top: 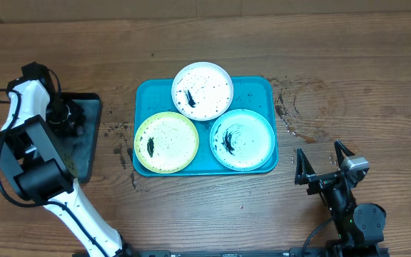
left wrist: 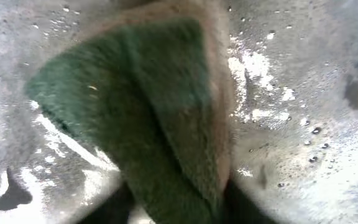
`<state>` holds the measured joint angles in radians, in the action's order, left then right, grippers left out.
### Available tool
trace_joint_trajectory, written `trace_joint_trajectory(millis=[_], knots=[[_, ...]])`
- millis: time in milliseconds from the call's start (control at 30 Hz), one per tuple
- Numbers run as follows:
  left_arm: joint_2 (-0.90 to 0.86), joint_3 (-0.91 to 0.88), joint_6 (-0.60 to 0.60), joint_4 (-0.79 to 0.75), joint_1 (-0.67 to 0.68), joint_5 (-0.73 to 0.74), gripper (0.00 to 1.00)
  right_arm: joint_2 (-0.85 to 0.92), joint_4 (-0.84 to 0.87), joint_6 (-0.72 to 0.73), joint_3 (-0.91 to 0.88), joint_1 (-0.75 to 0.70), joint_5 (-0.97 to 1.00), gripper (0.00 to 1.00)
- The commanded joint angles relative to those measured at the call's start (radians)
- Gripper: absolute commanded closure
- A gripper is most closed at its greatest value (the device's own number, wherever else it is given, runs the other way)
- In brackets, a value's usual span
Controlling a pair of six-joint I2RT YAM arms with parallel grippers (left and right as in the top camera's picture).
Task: Clean dirty plates on tray and stack at the side
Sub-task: 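Dip and rub the held sponge in the basin water with left gripper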
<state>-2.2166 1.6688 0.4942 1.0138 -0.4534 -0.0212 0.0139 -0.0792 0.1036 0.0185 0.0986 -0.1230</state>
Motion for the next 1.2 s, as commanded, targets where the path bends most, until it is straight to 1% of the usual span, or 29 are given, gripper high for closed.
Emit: trace_joint_trajectory(millis=[0, 200, 233, 300, 400, 467, 533, 700, 767, 800, 833, 900, 933, 967, 1100, 1167], knots=[[-0.024, -0.008, -0.002, -0.003, -0.006, -0.018, 0.01, -0.009, 0.005, -0.007, -0.010, -0.003, 0.010, 0.00], [-0.024, -0.008, -0.001, -0.013, -0.006, -0.102, 0.00, -0.009, 0.005, -0.007, -0.010, -0.003, 0.010, 0.00], [-0.024, -0.008, 0.000, -0.014, -0.006, -0.101, 0.02, -0.009, 0.005, -0.007, -0.010, -0.003, 0.010, 0.00], [-0.024, -0.009, 0.000, -0.014, -0.006, -0.101, 0.12, -0.009, 0.005, -0.007, -0.010, -0.003, 0.010, 0.00], [-0.024, -0.009, 0.000, -0.017, -0.006, -0.101, 0.35, -0.009, 0.006, -0.007, -0.010, -0.003, 0.010, 0.00], [-0.024, -0.009, -0.001, -0.020, -0.006, -0.101, 0.56, -0.009, 0.005, -0.007, -0.010, -0.003, 0.010, 0.00], [-0.024, -0.009, -0.001, -0.024, -0.006, -0.102, 0.64, -0.009, 0.005, -0.007, -0.010, -0.003, 0.010, 0.00], [-0.024, -0.008, -0.001, -0.028, -0.006, -0.103, 0.68, -0.009, 0.005, -0.007, -0.010, -0.003, 0.010, 0.00], [-0.024, -0.008, -0.001, -0.027, -0.006, -0.119, 0.66, -0.009, 0.005, -0.007, -0.010, -0.003, 0.010, 0.00], [-0.024, -0.008, -0.001, -0.027, -0.006, -0.127, 0.54, -0.009, 0.006, -0.007, -0.010, -0.003, 0.010, 0.00], [-0.024, -0.008, -0.001, -0.027, -0.006, -0.135, 0.36, -0.009, 0.005, -0.007, -0.010, -0.003, 0.010, 0.00], [-0.024, -0.008, -0.001, -0.027, -0.006, -0.144, 0.21, -0.009, 0.005, -0.007, -0.010, -0.003, 0.010, 0.00], [-0.024, -0.008, -0.001, -0.027, -0.006, -0.144, 0.07, -0.009, 0.005, -0.007, -0.010, -0.003, 0.010, 0.00], [-0.024, -0.008, -0.001, -0.028, -0.006, -0.144, 0.00, -0.009, 0.006, -0.007, -0.010, -0.003, 0.010, 0.00], [-0.024, -0.009, 0.000, -0.038, -0.006, -0.139, 0.00, -0.009, 0.006, -0.007, -0.010, -0.003, 0.010, 0.00], [-0.024, -0.009, 0.000, -0.042, -0.006, -0.132, 0.07, -0.009, 0.005, -0.007, -0.010, -0.003, 0.010, 0.00]])
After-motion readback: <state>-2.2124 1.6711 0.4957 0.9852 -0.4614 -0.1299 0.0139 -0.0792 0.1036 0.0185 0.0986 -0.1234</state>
